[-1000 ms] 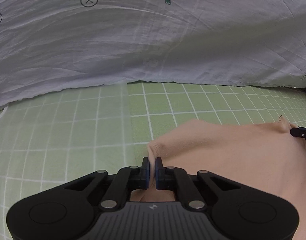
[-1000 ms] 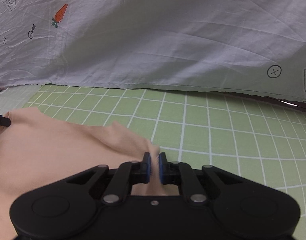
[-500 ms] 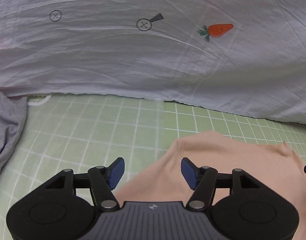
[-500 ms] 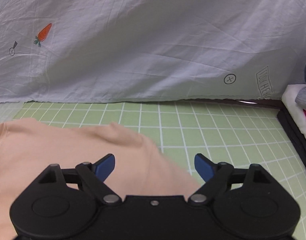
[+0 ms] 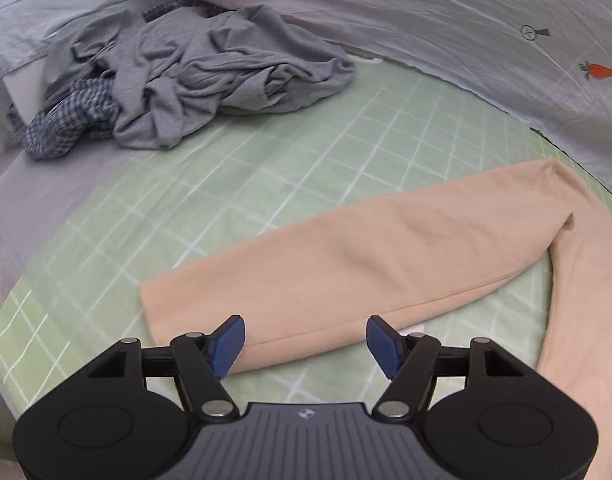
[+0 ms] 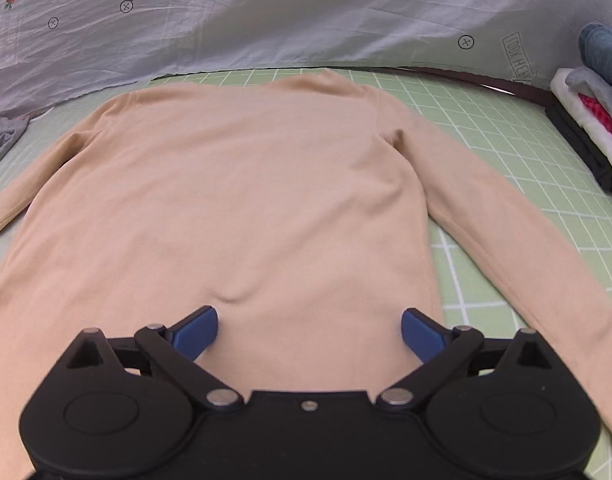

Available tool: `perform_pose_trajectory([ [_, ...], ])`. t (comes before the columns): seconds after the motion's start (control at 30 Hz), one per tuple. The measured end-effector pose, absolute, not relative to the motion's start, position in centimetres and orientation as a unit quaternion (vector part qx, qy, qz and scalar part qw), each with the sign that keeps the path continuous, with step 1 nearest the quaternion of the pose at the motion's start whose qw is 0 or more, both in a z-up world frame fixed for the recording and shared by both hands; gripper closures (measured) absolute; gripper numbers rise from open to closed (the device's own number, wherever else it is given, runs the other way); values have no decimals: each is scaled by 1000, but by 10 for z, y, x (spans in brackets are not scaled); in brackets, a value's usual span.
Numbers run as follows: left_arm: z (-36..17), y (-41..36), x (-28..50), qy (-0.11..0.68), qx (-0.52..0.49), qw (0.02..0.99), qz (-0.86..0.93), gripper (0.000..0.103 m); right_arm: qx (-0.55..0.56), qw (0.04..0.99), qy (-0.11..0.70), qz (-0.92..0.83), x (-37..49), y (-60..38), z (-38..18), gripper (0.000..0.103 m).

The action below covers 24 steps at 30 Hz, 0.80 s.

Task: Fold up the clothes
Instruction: 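Grasp the sleeve cuff with the left gripper and fold it across the body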

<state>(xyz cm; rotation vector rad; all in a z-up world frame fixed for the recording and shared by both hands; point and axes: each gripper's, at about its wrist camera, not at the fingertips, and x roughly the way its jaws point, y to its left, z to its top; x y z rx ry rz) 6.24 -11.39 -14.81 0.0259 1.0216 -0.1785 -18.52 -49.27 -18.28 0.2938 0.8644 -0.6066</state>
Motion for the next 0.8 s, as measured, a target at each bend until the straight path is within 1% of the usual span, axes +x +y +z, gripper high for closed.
perform_pose_trajectory([
  [0.43,-158,-23,50,493,-72,864,-76,34,168,831,393,-357,-227,-443,-184,0],
  [0.53,-160,-20,58,496,-82,860,-88,34,170,826,389,-370,-229,-435,-185,0],
  [0.63,-161,-27,64,496,-62,861,-95,33,174,822,383,-385,-230,-428,-186,0],
  [0.67,-161,-30,64,496,-52,861,-98,33,175,820,381,-389,-230,-426,-186,0],
  [0.73,-163,-35,64,494,-33,862,-106,24,178,817,377,-399,-231,-422,-186,0],
  [0.8,-165,-40,63,493,-16,863,-113,22,181,814,373,-408,-231,-417,-187,0],
])
